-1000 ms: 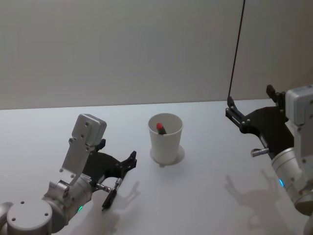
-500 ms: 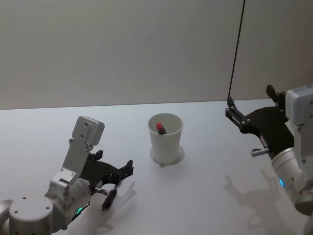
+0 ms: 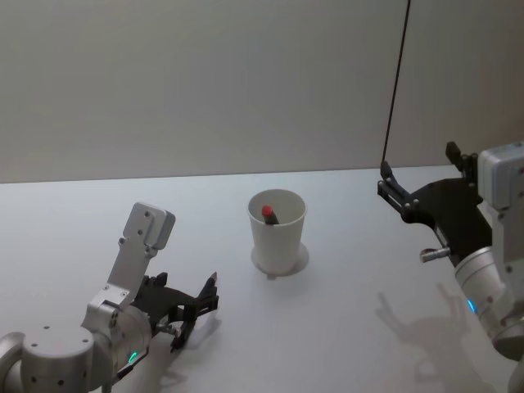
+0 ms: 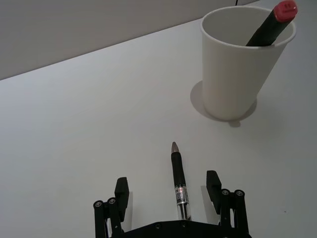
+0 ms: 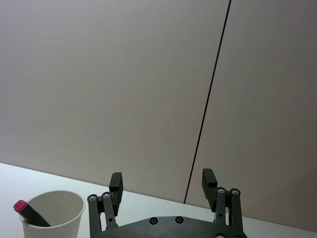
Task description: Place the pen into the pen holder.
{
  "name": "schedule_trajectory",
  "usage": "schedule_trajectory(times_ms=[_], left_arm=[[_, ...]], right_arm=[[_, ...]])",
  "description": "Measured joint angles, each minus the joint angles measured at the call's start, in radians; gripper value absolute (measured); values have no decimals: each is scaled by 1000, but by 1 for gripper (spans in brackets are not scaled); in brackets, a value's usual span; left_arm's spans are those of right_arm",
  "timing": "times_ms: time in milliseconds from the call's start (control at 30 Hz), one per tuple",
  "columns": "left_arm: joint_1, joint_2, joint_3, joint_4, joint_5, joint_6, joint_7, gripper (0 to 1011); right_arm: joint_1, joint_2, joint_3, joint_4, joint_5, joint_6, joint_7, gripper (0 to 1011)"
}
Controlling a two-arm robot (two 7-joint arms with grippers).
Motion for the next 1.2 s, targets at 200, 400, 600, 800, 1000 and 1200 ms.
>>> schedule_trajectory(times_ms=[200,400,600,800,1000,1200], left_arm=[[-2,-6,0,5,-3,36,5,1000],[-2,-12,2,6,-4,64,10,1000],[-1,-17,4,6,-2,86,11,981],[-1,-23,6,5,0,105,11,839],[0,-28,7,4,0,113,11,652],[1,-33,7,4,0,120,12,593]], right_arm=[[0,0,0,0,0,0,0,1001],[0,0,0,0,0,0,0,1001],[0,0,0,0,0,0,0,1001],[0,0,0,0,0,0,0,1001],[0,0,0,0,0,0,0,1001],[0,0,0,0,0,0,0,1001]])
